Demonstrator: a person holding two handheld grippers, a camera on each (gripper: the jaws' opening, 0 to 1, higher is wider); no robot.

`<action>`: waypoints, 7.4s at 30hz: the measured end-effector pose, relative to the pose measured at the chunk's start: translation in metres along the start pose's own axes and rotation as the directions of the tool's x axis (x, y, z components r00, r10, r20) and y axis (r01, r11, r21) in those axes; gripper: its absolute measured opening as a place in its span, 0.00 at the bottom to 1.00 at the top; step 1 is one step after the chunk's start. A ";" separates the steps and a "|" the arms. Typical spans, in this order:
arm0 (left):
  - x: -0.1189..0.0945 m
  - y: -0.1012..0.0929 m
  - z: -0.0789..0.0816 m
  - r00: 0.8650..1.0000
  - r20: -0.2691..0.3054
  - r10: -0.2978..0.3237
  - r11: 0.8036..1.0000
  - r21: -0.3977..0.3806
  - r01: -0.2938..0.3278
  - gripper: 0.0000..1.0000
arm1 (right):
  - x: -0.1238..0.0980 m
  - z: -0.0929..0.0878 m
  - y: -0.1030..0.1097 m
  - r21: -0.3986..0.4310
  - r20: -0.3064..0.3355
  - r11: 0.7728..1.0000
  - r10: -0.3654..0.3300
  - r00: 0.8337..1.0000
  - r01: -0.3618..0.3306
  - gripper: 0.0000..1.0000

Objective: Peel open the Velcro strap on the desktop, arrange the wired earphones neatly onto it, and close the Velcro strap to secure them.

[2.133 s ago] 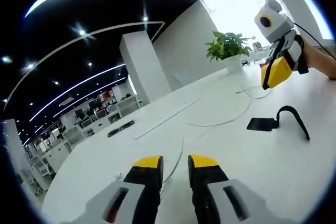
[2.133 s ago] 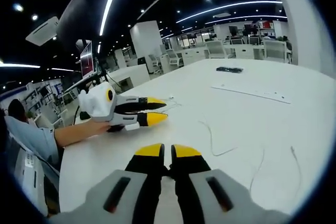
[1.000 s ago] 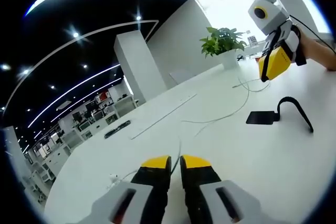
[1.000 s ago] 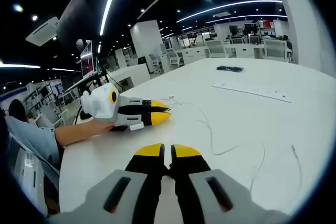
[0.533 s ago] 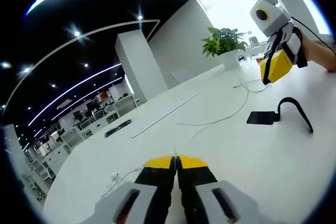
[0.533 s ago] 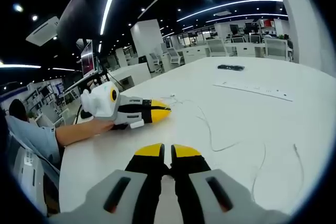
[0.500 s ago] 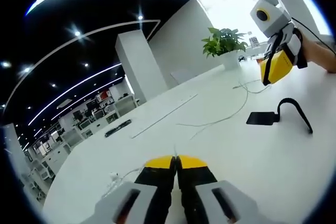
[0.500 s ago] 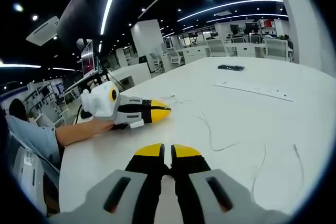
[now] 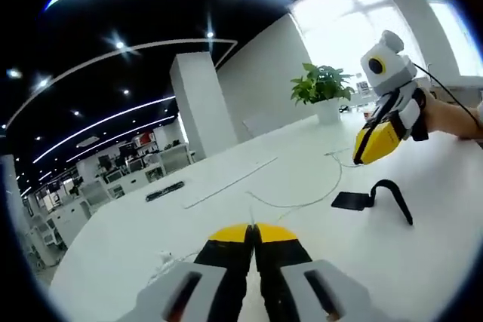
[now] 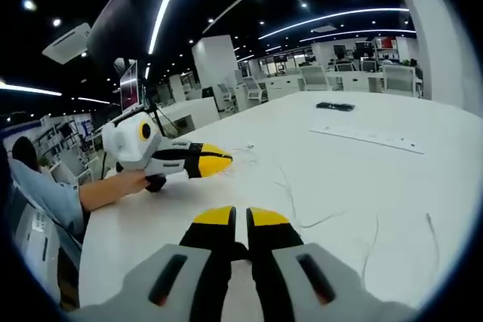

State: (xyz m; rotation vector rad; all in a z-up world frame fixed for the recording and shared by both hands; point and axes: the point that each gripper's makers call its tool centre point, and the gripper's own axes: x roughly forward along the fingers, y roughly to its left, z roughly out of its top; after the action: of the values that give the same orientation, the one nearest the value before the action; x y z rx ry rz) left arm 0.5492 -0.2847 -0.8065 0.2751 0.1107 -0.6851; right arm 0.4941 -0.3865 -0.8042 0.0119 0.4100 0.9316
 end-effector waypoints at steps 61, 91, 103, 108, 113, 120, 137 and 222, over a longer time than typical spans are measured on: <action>-0.079 -0.068 0.160 0.908 0.341 -0.241 0.966 -0.005 0.258 0.06 | 0.030 0.065 0.072 -0.151 0.210 0.984 0.127 0.969 -0.096 0.07; -0.088 -0.029 0.186 0.915 0.385 -0.119 0.991 -0.006 0.131 0.06 | 0.040 0.027 0.049 -0.149 0.099 0.986 0.087 0.991 -0.072 0.06; -0.089 -0.032 0.188 0.914 0.385 -0.127 0.990 -0.010 0.142 0.06 | 0.039 0.021 0.026 -0.139 0.086 0.990 -0.010 0.996 0.022 0.08; -0.091 -0.034 0.190 0.912 0.389 -0.131 0.989 -0.008 0.145 0.06 | 0.043 0.019 0.022 -0.149 0.070 0.988 -0.026 0.997 0.036 0.09; -0.093 -0.036 0.193 0.907 0.398 -0.136 0.988 -0.011 0.154 0.06 | 0.050 0.013 0.020 -0.160 0.044 0.986 -0.038 0.998 0.044 0.09; -0.095 -0.030 0.195 0.911 0.396 -0.116 0.992 -0.007 0.129 0.06 | 0.055 0.002 0.019 -0.178 -0.002 0.983 -0.043 0.999 0.042 0.04; -0.052 0.052 0.092 0.976 0.168 0.136 0.991 -0.027 -0.133 0.06 | 0.013 0.041 0.057 -0.181 0.098 0.983 0.050 0.994 -0.032 0.04; -0.105 0.095 0.127 0.900 0.320 0.296 0.955 -0.101 -0.278 0.06 | -0.146 0.088 -0.182 -0.367 0.273 0.442 -0.790 0.549 0.818 0.04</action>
State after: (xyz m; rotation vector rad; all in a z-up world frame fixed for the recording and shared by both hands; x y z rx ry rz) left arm 0.5302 -0.1875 -0.6445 0.1170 -0.2316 -0.4249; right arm 0.5891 -0.5953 -0.7073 -0.5642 0.0785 0.0208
